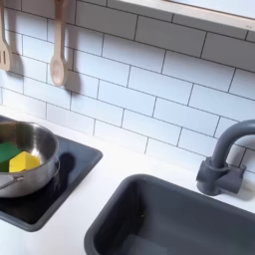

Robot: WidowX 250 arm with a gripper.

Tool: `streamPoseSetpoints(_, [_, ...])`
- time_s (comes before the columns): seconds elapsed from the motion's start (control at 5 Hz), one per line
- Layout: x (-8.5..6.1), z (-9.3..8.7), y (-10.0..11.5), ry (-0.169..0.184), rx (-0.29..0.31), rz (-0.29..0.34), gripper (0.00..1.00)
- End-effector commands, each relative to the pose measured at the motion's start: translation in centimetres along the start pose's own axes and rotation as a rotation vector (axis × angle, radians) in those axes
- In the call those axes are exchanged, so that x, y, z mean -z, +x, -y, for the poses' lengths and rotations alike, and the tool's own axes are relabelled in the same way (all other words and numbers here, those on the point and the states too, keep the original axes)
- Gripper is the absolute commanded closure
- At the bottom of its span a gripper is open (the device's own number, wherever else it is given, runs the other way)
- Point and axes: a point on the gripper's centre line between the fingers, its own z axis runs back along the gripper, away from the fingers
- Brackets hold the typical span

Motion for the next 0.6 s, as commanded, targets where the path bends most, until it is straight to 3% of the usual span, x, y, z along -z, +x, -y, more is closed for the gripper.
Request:
streamPoseSetpoints(0.0, [0.78, 0.36, 0.13, -0.017, 0.012, -0.010, 0.00])
streamPoseSetpoints(0.4, [1.31, 0.15, -0.26, -0.017, 0.018, -0.008, 0.00])
